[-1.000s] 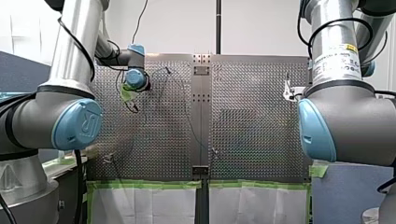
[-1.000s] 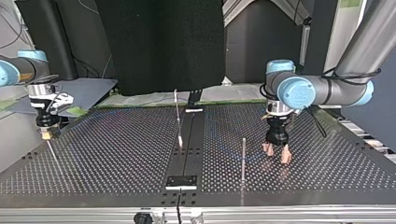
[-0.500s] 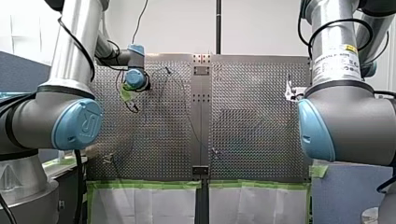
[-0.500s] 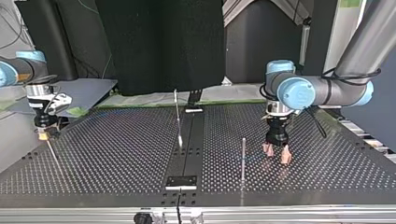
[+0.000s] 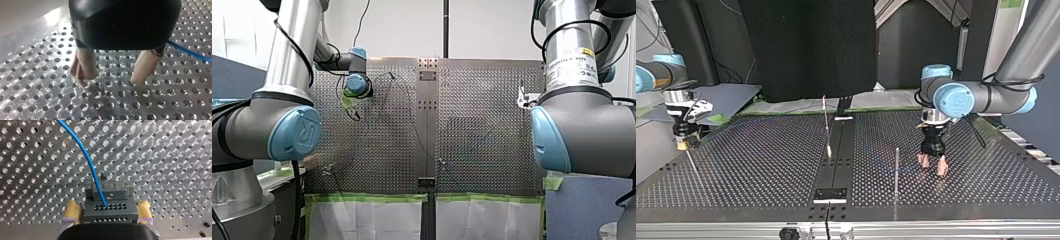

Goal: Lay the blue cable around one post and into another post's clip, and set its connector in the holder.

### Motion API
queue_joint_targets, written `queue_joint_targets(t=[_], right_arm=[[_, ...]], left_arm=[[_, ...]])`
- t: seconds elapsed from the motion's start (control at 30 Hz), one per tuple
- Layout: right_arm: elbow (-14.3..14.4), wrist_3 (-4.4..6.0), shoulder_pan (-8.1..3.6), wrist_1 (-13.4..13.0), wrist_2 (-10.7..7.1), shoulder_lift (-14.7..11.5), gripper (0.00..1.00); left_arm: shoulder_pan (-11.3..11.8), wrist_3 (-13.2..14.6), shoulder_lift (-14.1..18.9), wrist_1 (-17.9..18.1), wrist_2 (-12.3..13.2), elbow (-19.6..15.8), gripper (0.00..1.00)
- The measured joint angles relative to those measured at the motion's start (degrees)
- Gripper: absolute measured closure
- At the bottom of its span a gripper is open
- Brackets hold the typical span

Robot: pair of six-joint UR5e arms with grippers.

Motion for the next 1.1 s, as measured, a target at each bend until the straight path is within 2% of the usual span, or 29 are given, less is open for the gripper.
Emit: queue_joint_targets(t=[0.4,0.63,0.77,0.97,1.1], right_arm=[[0.0,0.0,0.0,0.0,0.0,0.0,0.0],[0.0,0.0,0.0,0.0,0.0,0.0,0.0],[0.0,0.0,0.0,0.0,0.0,0.0,0.0],[0.0,0.0,0.0,0.0,0.0,0.0,0.0],[0.0,0.0,0.0,0.0,0.0,0.0,0.0]], left_arm=[[0.0,0.0,0.0,-0.2,0.1,0.0,0.0],[-0.1,0.9,0.1,-1.6,0.1,0.0,0.0],[0.0,0.4,0.3,-2.3,0.6,0.0,0.0],[-0.2,0.2,1.9,-3.6,1.1,0.0,0.0],[-0.7,1.5,3.0,-5.2,1.0,0.0,0.0]])
